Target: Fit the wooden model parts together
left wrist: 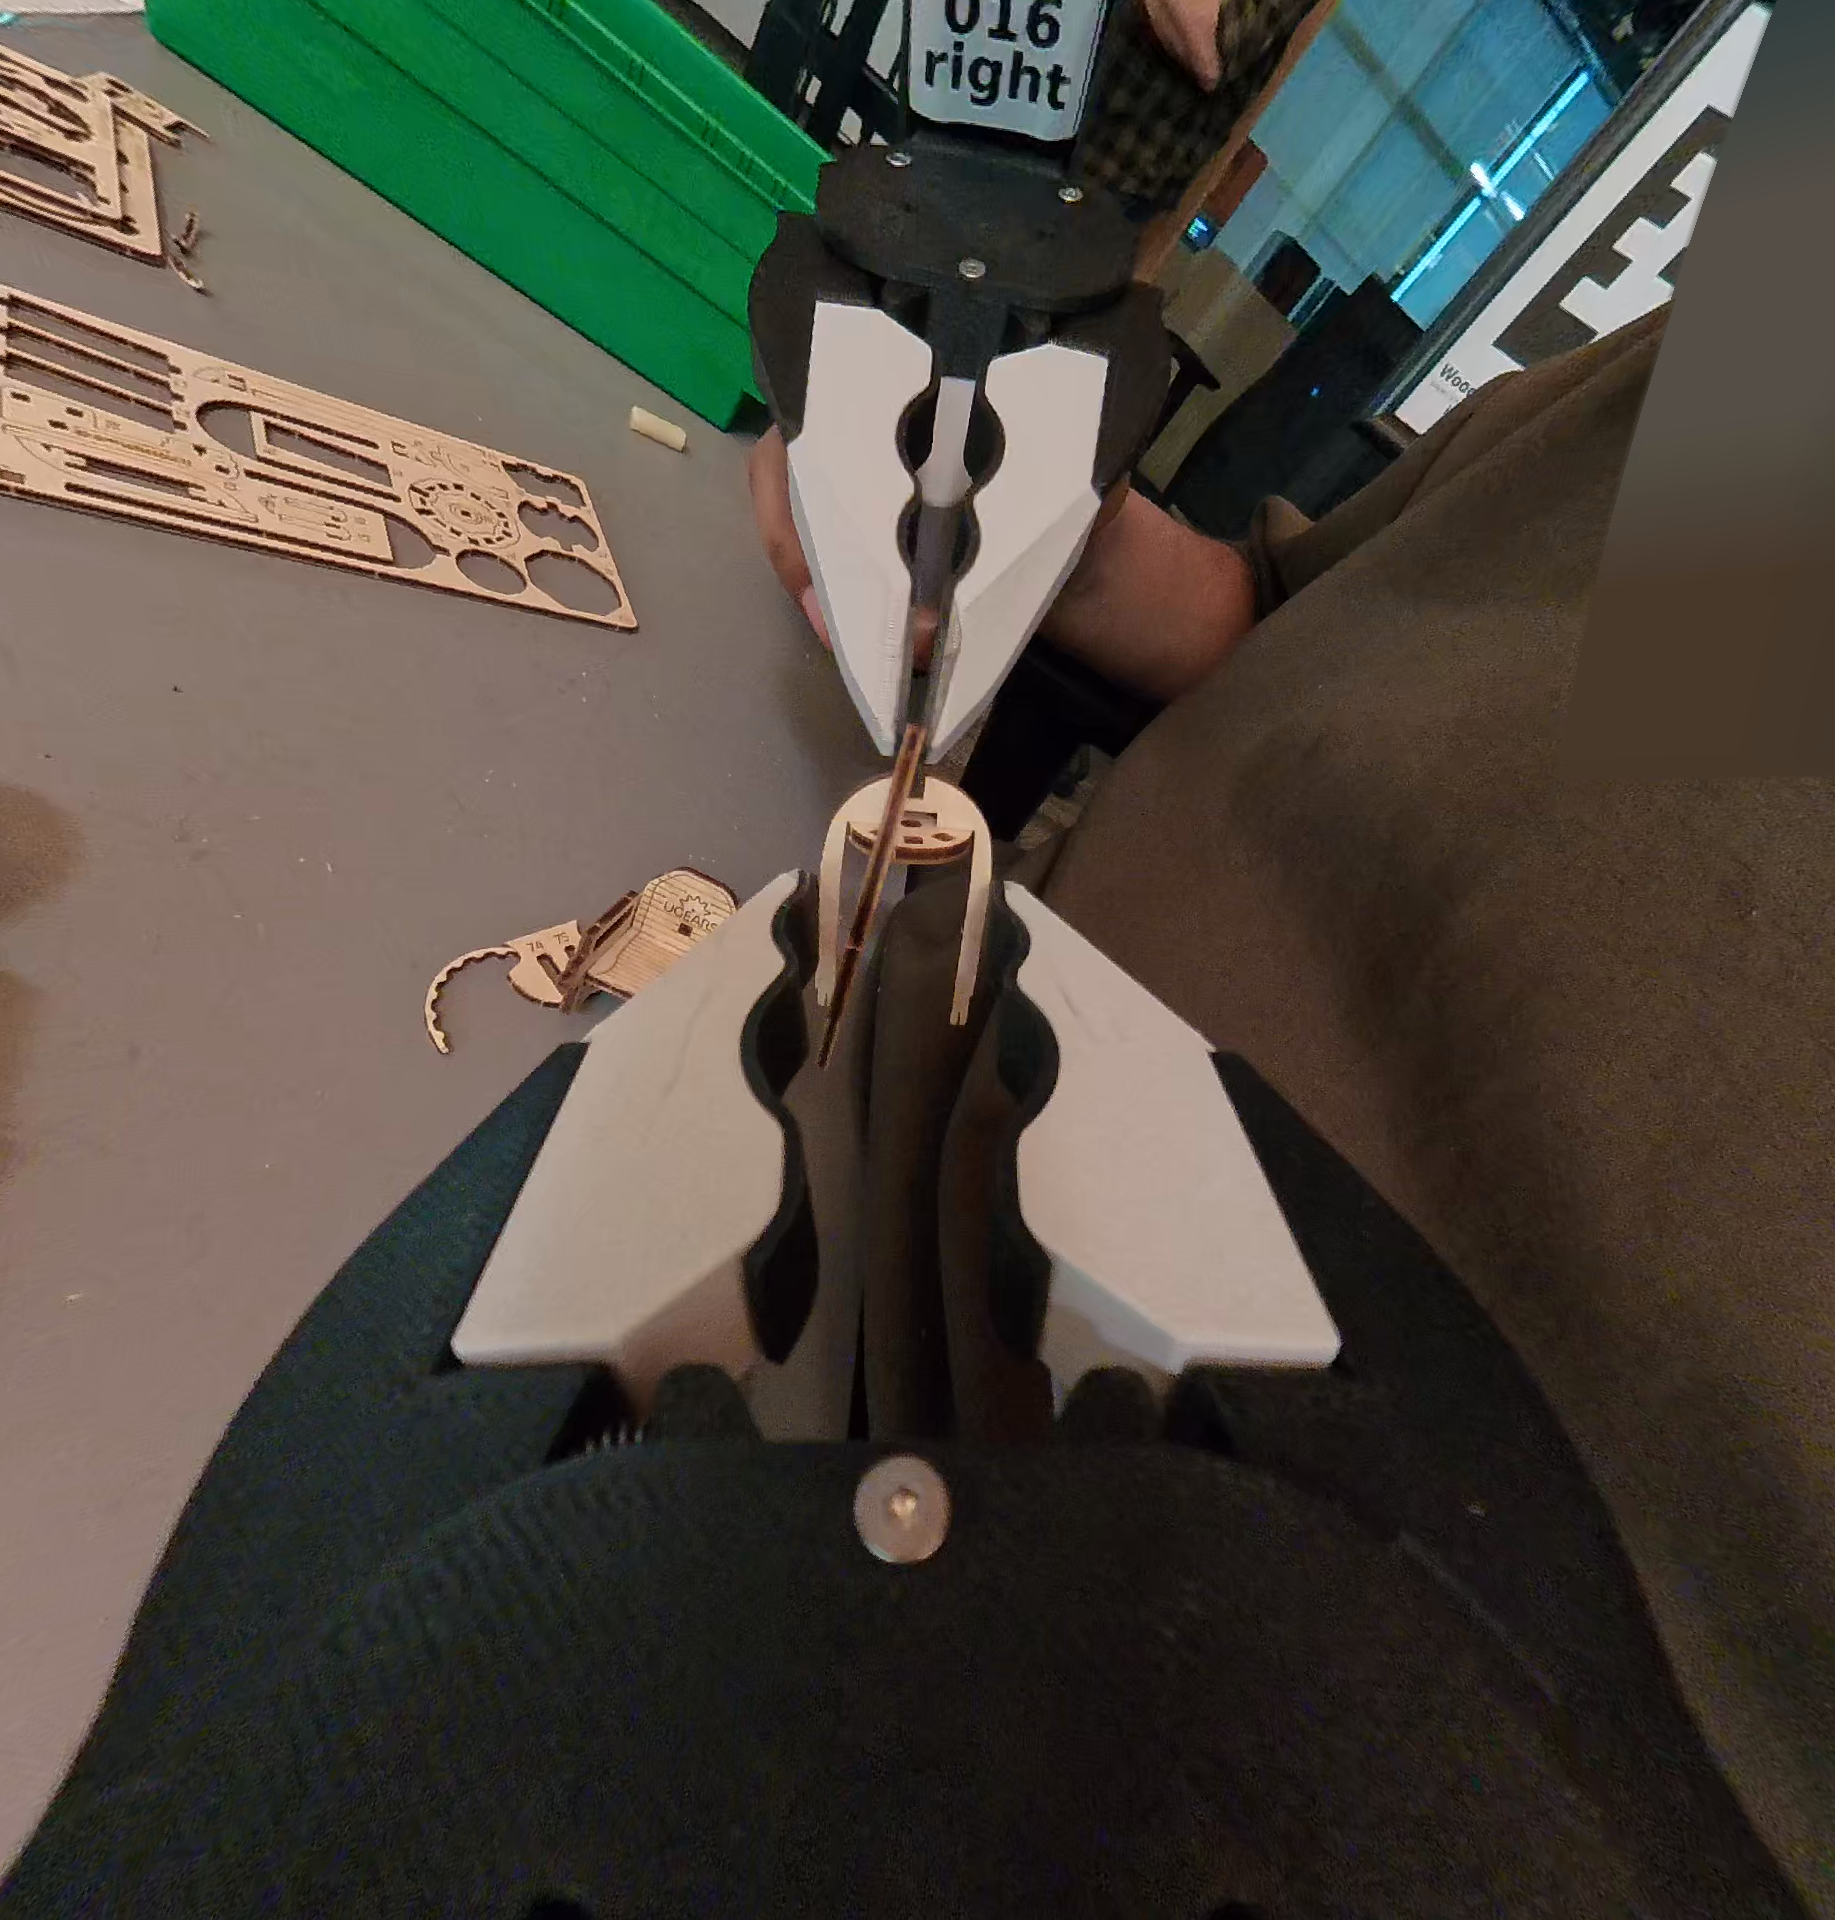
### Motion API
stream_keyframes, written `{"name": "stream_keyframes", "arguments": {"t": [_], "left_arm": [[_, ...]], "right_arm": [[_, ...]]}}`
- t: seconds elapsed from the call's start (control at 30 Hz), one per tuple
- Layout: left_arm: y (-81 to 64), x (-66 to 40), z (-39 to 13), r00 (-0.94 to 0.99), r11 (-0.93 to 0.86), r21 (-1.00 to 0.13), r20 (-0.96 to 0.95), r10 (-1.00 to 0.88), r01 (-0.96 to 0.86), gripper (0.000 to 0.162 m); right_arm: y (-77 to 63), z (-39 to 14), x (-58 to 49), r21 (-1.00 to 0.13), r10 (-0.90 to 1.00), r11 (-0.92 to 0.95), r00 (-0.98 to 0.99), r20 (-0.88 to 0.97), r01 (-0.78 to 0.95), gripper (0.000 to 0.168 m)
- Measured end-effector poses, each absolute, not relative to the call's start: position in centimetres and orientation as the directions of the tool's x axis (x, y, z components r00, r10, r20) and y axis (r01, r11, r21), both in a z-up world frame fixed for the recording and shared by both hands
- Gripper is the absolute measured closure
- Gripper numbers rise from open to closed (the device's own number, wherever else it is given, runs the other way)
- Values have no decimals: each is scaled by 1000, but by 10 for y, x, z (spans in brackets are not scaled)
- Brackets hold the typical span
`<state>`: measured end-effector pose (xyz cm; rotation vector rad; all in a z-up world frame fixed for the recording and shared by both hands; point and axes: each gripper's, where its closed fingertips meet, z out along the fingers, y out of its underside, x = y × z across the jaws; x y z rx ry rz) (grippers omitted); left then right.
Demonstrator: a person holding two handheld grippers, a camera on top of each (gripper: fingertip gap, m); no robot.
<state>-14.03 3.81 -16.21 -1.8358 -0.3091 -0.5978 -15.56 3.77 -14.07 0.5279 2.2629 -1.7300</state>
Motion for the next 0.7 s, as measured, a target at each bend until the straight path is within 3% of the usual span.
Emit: {"name": "stream_keyframes", "arguments": {"t": [0.7], "left_arm": [[39,-135,-157,807,-329,-790,579,-118,518,131]], "right_arm": [[38,-137,-149,-863,83,221,-890,-448,455,168]]}}
